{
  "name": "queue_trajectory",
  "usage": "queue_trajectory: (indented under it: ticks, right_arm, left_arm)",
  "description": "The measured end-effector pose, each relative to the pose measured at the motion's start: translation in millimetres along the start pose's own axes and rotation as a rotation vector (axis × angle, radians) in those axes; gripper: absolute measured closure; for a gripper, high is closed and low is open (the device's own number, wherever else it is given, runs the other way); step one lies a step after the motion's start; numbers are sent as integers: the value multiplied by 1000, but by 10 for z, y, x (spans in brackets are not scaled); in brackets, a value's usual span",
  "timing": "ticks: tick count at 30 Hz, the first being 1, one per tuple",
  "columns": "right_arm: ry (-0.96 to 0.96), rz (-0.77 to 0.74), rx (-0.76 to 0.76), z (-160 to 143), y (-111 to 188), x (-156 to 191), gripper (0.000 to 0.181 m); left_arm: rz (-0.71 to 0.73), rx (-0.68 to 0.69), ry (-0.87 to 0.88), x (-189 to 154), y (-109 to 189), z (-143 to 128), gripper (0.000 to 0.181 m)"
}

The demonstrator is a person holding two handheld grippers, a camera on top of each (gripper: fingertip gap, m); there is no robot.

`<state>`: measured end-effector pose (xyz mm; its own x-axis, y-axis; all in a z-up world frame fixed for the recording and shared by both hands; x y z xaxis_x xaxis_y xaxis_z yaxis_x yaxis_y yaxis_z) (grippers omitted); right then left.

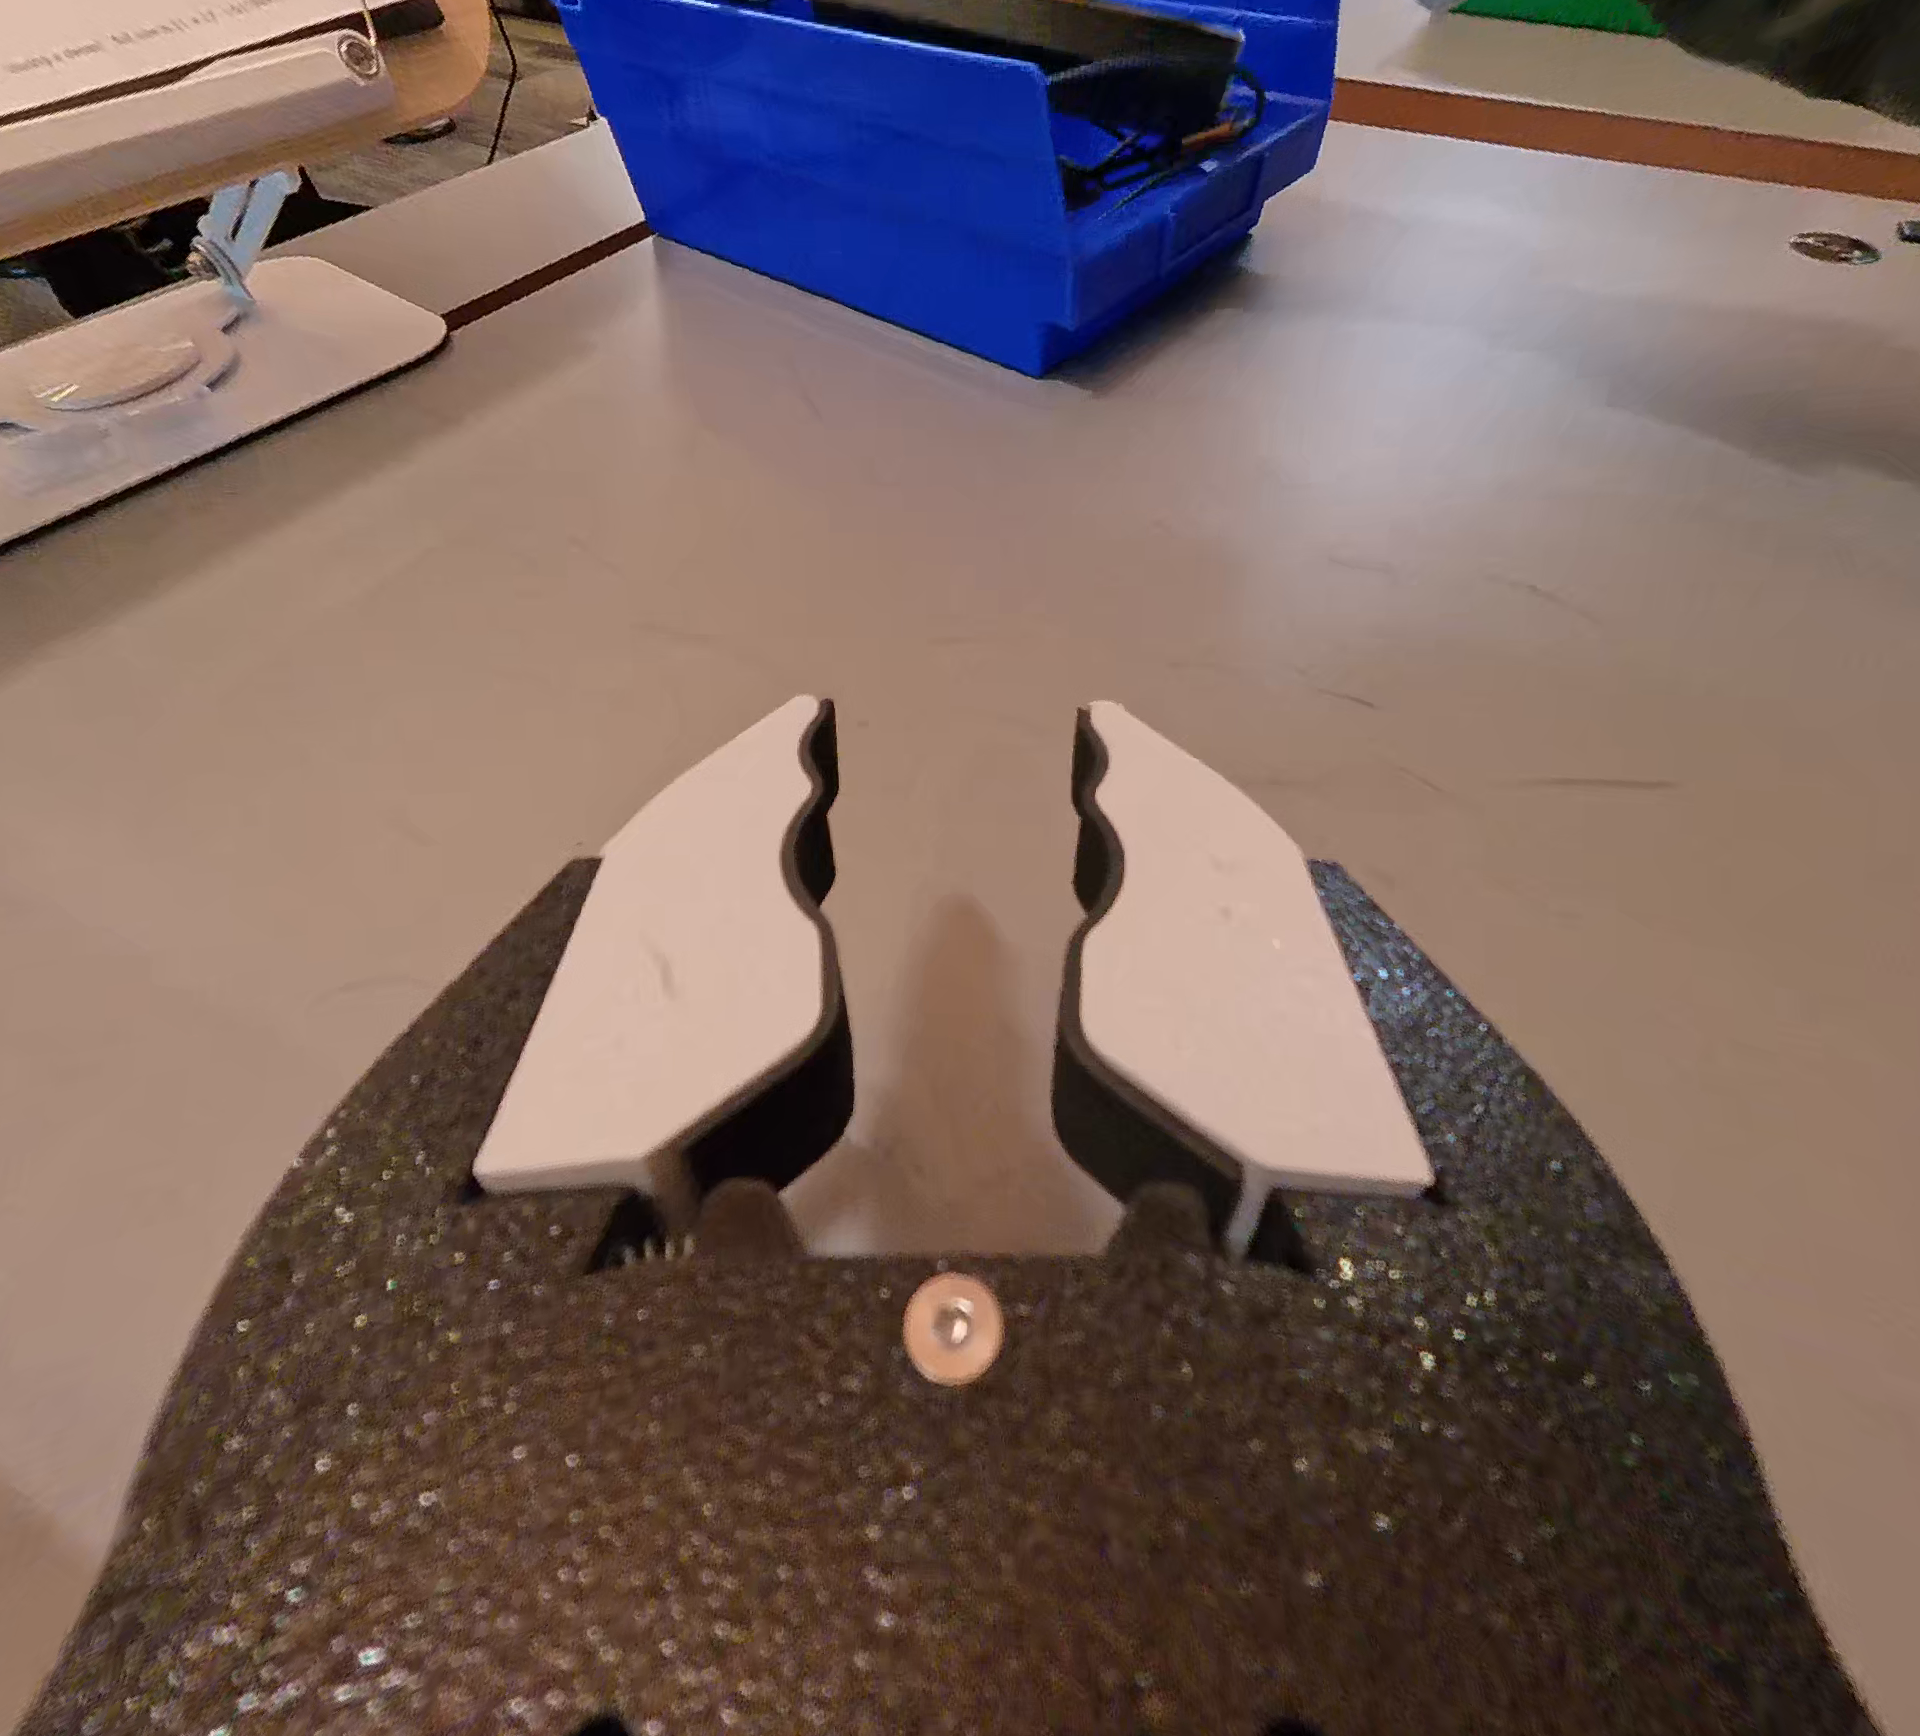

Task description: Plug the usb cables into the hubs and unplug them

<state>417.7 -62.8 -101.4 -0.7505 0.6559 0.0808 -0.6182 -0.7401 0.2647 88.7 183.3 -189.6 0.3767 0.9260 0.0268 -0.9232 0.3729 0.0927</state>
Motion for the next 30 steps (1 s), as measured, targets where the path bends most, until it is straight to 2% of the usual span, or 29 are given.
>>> queue_trajectory:
  ticks: [4,10,13,15,17,19,25,27,30]
  right_arm:
    - [42,24,-99,-37,474,51,106]
    - [56,38,-228,-521,1229,208,96]
    - [56,16,-272,-746,1454,205,90]
    - [81,-26,-294,-828,1516,125,90]
    - [107,-19,-232,-857,1525,53,87]
    - [131,-75,-181,-847,1561,-31,84]
    - [135,-119,-238,-780,1615,-79,84]
    - [123,-136,-254,-752,1628,-76,83]
    - [110,-157,-278,-711,1658,-73,82]
  left_arm:
    - [1,10,11,12,-9,-3,136]
    - [21,54,-54,-36,-48,-25,134]
    - [31,79,-129,-112,-77,-37,132]
    - [49,97,-113,-193,-157,-31,131]
    - [71,84,-11,-290,-353,4,129]
    - [81,54,96,-382,-645,78,120]
    - [178,116,245,-471,-1705,437,93]
    - [219,139,260,-474,-2035,559,91]
    - [370,201,143,-351,-2400,656,92]
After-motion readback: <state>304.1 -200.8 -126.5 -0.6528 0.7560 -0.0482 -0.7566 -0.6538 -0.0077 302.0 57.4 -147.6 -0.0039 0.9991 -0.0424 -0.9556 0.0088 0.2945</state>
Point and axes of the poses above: each gripper's, where its closed fingertips meet, y back along the fingers, z out of its top, x = y × z across the jaws, the point moved 9 cm from there along y, back along the fingers, and after that the axes turned 15 degrees about -x, right-handed, at the moved point
